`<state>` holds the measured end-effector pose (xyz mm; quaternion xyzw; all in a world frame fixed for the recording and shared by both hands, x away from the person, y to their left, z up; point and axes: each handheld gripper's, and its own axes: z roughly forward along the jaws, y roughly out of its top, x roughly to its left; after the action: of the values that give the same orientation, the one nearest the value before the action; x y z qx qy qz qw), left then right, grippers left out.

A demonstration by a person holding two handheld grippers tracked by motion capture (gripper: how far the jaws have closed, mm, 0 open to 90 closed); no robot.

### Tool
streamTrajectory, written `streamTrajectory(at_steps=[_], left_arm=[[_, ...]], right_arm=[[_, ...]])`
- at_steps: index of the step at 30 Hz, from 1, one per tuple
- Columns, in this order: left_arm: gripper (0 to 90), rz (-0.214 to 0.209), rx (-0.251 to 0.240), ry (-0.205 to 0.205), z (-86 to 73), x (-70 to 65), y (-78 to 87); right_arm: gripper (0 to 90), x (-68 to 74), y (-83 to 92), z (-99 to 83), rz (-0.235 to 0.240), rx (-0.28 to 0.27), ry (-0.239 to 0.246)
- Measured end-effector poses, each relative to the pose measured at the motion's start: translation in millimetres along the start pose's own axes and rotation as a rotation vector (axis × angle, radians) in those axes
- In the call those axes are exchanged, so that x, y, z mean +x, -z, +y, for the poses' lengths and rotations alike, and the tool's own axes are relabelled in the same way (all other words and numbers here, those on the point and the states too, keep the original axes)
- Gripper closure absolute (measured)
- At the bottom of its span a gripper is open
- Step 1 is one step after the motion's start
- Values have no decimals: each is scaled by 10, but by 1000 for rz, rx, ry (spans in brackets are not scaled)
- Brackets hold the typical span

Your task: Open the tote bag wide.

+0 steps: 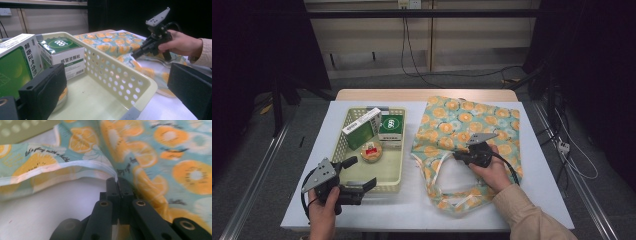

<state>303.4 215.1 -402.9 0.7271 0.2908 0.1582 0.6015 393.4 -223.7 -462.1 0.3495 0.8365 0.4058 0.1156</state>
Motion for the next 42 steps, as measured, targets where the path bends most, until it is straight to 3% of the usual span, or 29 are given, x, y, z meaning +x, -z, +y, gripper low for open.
streamTrajectory(at_steps=[3, 7, 11, 14, 16, 19, 23, 26, 37, 41, 42], left_arm=[[19, -1, 0, 1, 2, -13, 2], [19, -11, 3, -11, 10, -17, -3], [19, -9, 3, -7, 9, -24, -3], [20, -14, 4, -15, 11, -26, -5], [20, -14, 7, -13, 9, -25, -4], [20, -10, 7, -8, 8, -22, 0], [20, -12, 9, -16, 12, -12, 5], [20, -11, 11, -13, 3, -3, -1], [20, -22, 15, -18, 10, -17, -41], [19, -25, 14, -16, 17, -15, -42], [20, -21, 11, -12, 18, -19, -41]], right_arm=[[894, 144, 16, -5, 31, 34, 38], [891, 217, 65, -8, 60, 23, 62], [827, 261, 109, -15, 91, 24, 46], [653, 303, 137, -4, 82, 33, 45], [611, 341, 181, 27, 78, 17, 49], [480, 451, 276, 118, 94, -17, 51], [402, 598, 363, 197, 160, -42, 59], [346, 703, 381, 193, 189, -20, 67], [375, 953, 412, 132, 284, -16, 85], [401, 1124, 428, 165, 338, -20, 117], [420, 1233, 406, 169, 366, -5, 136]])
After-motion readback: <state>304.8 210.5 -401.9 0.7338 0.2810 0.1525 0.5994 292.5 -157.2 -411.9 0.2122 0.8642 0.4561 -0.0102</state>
